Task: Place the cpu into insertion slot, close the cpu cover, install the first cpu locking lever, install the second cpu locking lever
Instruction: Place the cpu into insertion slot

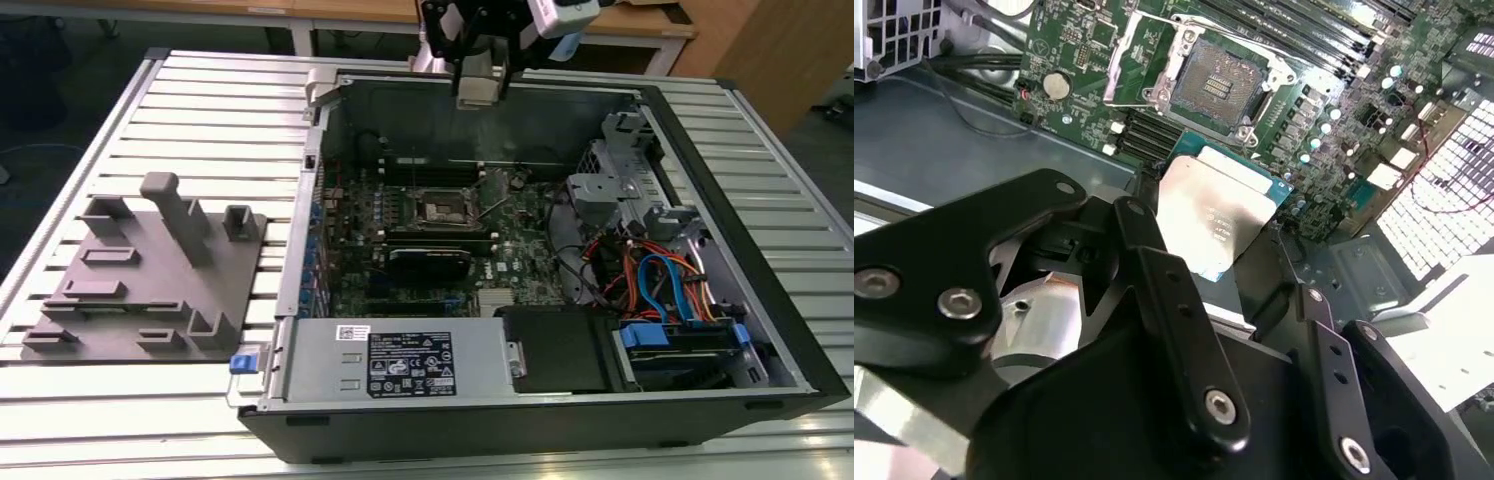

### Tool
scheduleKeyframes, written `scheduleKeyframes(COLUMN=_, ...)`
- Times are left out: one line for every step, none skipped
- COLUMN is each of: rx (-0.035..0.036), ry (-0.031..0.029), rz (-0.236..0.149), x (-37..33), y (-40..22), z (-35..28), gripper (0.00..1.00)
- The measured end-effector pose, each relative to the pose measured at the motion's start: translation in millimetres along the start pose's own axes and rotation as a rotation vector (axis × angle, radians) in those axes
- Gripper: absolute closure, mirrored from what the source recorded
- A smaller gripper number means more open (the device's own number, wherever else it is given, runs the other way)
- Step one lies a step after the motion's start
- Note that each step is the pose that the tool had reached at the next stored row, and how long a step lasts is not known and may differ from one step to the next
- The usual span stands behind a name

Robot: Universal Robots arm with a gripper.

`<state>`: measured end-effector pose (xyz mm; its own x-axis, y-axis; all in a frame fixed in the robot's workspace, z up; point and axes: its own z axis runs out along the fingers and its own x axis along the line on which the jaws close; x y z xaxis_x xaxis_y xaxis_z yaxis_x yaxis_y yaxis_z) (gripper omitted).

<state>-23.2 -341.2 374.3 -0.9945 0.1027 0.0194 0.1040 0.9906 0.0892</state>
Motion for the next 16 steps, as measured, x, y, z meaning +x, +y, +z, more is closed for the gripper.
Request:
scheduleKeyframes(rx=-0.0001, ry=-0.0001, rz=0.001, x=0.1, y=0.0, z=0.0, gripper=0.46)
scheduleKeyframes(rx=-0.0002, ry=-0.0002, rz=0.001, x=0.2, y=0.0, z=0.1, gripper=0.46)
scheduleKeyframes(rx=-0.0001, ry=-0.0002, rz=0.001, x=0.2, y=0.0, z=0.0, gripper=0.46)
scheduleKeyframes(rx=-0.0001, ry=-0.0002, rz=0.001, x=0.2, y=0.0, z=0.0, gripper=0.46)
scheduleKeyframes(rx=-0.0001, ry=-0.0002, rz=0.001, x=0.3, y=0.0, z=0.0, gripper=0.46)
scheduleKeyframes(rx=-0.0002, ry=-0.0002, rz=0.001, x=0.3, y=0.0, z=0.1, gripper=0.46)
scheduleKeyframes(rx=-0.0001, ry=-0.0002, rz=0.001, x=0.3, y=0.0, z=0.0, gripper=0.46)
scheduleKeyframes(rx=-0.0001, ry=-0.0002, rz=0.001, x=0.3, y=0.0, z=0.0, gripper=0.46)
scheduleKeyframes(rx=-0.0001, ry=-0.0002, rz=0.001, x=0.3, y=0.0, z=0.0, gripper=0.46)
scheduleKeyframes(rx=-0.0001, ry=-0.0002, rz=0.002, x=0.3, y=0.0, z=0.0, gripper=0.46)
scheduleKeyframes(rx=-0.0001, ry=-0.0005, rz=0.004, x=0.3, y=0.0, z=0.0, gripper=0.46)
scheduleKeyframes(rx=-0.0002, ry=-0.0009, rz=0.009, x=0.3, y=0.0, z=0.1, gripper=0.46)
scheduleKeyframes(rx=-0.0004, ry=-0.0013, rz=0.014, x=0.4, y=0.0, z=0.1, gripper=0.46)
scheduleKeyframes(rx=-0.0005, ry=-0.0017, rz=0.018, x=0.3, y=0.0, z=0.1, gripper=0.46)
scheduleKeyframes(rx=-0.0005, ry=-0.0021, rz=0.022, x=0.3, y=0.0, z=0.1, gripper=0.46)
scheduleKeyframes(rx=-0.0006, ry=-0.0024, rz=0.026, x=0.3, y=0.0, z=0.1, gripper=0.46)
